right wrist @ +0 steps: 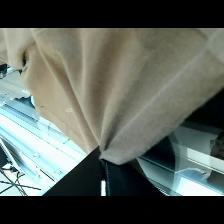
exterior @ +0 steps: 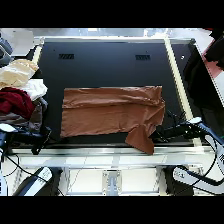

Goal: Fold the shirts.

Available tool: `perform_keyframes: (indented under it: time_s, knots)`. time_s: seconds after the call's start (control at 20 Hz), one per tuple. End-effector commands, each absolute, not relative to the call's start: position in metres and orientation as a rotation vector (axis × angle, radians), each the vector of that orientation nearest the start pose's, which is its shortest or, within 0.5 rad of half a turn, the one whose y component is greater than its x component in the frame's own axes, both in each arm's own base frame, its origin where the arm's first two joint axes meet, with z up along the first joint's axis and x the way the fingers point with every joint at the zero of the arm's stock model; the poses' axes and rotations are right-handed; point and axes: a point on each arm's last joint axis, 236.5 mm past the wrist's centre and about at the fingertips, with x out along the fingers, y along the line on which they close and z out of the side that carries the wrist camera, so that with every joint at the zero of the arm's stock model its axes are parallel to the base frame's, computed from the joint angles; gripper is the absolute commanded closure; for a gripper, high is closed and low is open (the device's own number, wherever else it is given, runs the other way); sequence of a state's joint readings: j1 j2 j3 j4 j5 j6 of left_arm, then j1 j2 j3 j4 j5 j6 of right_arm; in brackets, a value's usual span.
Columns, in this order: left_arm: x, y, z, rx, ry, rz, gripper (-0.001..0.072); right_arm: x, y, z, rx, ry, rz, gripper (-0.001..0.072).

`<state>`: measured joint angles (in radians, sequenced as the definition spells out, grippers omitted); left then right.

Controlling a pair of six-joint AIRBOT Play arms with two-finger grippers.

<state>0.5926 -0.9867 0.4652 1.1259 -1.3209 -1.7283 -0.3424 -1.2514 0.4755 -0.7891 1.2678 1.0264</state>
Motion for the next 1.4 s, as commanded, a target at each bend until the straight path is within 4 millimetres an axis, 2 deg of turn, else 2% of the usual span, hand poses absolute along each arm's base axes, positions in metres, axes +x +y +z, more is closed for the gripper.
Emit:
perform_keyframes:
  time_s: [0.0,0.05,0.1,0.25,0.3,0.55,0.9,1.05,1.2,1.35]
  knots:
    - [0.181,0.015,-0.097,-1.059,1.542,0.38,0.0547,0.207,0.097,-0.095,0.814,1.584,0.474,0.0698]
    - [0.19,0.019,-0.098,-1.061,1.499,0.39,0.0305,0.207,0.098,-0.095,0.816,1.585,0.476,0.0698]
    - [0.198,0.022,-0.098,-1.069,1.46,0.395,0.0159,0.207,0.098,-0.094,0.817,1.586,0.478,0.0698]
    - [0.217,0.023,-0.094,-1.124,1.378,0.39,0.0172,0.207,0.098,-0.095,0.816,1.586,0.478,0.0698]
    - [0.224,0.022,-0.093,-1.151,1.35,0.386,0.0196,0.207,0.097,-0.095,0.815,1.584,0.475,0.0698]
    - [0.244,-0.017,-0.093,-1.349,1.39,0.201,0.0209,0.209,0.096,-0.096,0.812,1.577,0.466,0.0698]
    - [0.237,-0.024,-0.103,-1.375,1.451,0.188,0.021,0.21,0.097,-0.095,0.819,1.573,0.468,0.0698]
    - [0.23,-0.033,-0.097,-1.388,1.496,0.148,0.0227,0.212,0.1,-0.093,0.838,1.566,0.475,0.0698]
    - [0.227,-0.026,-0.09,-1.321,1.467,0.147,0.0227,0.212,0.1,-0.093,0.838,1.566,0.475,0.0698]
    - [0.215,-0.015,-0.085,-1.254,1.467,0.22,0.0228,0.214,0.098,-0.094,0.834,1.56,0.467,0.0698]
